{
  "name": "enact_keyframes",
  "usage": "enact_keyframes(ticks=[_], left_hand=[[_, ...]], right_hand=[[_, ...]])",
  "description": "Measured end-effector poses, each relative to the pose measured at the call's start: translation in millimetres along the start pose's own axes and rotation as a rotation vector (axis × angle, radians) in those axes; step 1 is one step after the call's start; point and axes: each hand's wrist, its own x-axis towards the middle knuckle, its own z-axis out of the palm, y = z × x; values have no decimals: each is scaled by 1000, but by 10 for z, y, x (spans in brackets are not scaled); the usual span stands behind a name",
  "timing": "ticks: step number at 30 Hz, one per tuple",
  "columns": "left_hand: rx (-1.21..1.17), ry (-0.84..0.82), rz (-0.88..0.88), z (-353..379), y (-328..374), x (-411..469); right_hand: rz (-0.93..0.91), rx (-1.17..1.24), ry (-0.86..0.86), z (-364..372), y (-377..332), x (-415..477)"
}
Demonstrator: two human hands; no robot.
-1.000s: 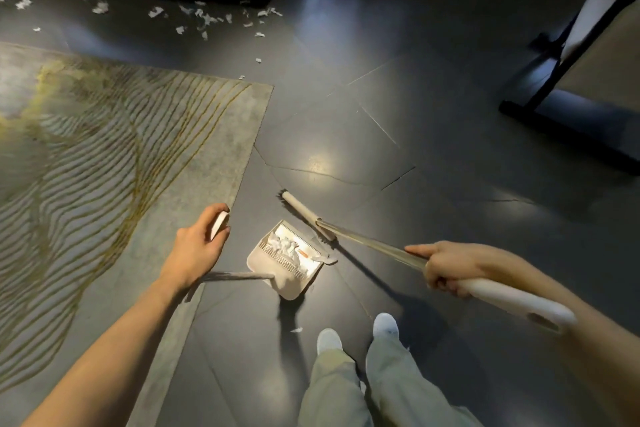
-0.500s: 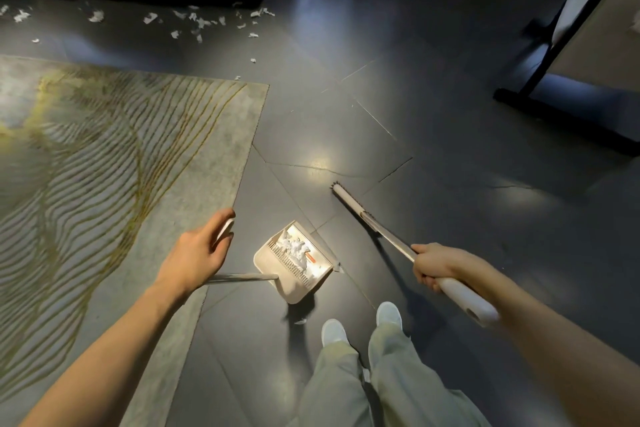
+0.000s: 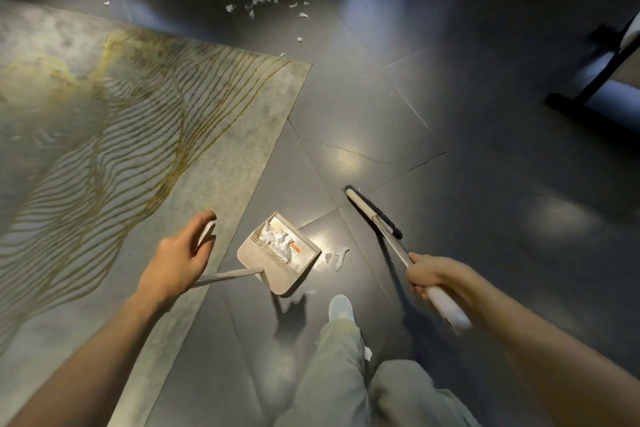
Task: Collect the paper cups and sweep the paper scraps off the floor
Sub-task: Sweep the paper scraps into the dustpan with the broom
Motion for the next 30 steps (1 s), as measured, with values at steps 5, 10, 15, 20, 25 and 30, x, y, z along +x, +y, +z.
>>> enact_keyframes(ticks=[5,10,15,20,25,30], left_hand=[[1,118,-76,130,-201,-949],[7,209,-145,300,-250,-2057],[-44,241,-260,395,-265,-2983],[-43,221,-297,418,-477,-3642],[-55,176,-278,478,-805,-4262],[-112,170,-240,530,-1192,-4982]], right_hand=[[-44,-171,-35,548,180,-292],[-84,-358,-106,1240,600,-674],[-98,-531,-199,1892,1036,-1087],[-104,-572,-243,2397,1345,-1458],[-126,-550,-149,2672,1572,-1697],[-128,-375,-8,3277,1878,-1896]])
